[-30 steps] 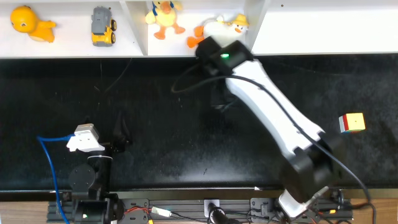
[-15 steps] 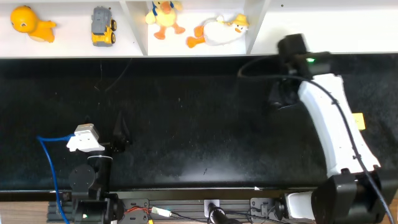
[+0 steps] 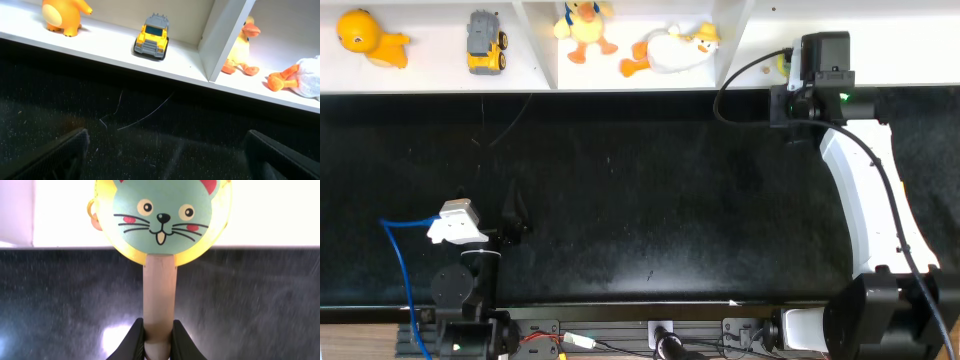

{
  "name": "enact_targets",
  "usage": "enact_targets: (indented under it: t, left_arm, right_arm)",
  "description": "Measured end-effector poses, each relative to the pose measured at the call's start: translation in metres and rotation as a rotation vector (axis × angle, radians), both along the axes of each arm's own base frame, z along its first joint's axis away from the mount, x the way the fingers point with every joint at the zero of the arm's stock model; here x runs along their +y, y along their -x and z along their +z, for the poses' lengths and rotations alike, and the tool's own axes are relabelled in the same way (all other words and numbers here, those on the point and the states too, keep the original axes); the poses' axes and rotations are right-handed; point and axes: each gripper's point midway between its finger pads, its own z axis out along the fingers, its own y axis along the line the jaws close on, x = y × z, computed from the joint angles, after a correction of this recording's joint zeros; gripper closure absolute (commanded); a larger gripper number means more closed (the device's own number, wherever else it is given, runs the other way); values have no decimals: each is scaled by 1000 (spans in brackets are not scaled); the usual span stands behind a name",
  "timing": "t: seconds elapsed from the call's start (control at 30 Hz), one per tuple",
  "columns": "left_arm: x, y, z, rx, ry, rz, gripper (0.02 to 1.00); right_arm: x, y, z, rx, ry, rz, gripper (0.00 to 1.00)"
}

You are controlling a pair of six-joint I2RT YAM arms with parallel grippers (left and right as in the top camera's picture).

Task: Store Toys

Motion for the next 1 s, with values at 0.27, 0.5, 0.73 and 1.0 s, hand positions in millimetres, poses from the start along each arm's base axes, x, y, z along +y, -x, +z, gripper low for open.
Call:
enact_targets:
  t: [0.27, 0.5, 0.73, 1.0]
  left_arm:
    - [0, 0, 0, 0, 0, 0, 20]
    - [0, 0, 0, 0, 0, 0, 20]
    - [0, 0, 0, 0, 0, 0, 23]
    - [0, 0, 0, 0, 0, 0, 20]
  right_arm:
    - [1, -28, -29, 2, 37, 66, 956]
    - [1, -45, -57, 14, 44, 80, 956]
    - [2, -49, -55, -6, 43, 81, 956]
    - [2, -49, -55, -5, 43, 80, 954]
